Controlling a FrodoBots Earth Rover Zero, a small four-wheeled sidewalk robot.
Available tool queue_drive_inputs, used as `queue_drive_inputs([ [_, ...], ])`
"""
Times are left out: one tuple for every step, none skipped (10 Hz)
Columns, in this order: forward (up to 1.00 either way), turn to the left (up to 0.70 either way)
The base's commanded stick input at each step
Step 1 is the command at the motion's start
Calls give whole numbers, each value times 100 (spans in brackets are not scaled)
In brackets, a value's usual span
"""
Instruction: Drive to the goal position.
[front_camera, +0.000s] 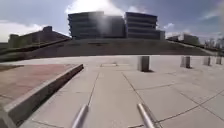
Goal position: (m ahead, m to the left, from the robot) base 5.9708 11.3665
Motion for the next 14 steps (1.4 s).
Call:
queue_drive_inputs([
  [70,0],
  [70,0],
  [70,0],
  [70,0],
  [70,0],
  [70,0],
  [70,0],
  [70,0],
  [70,0],
  [70,0],
  [70,0],
  [70,0],
  [70,0],
  [70,0],
])
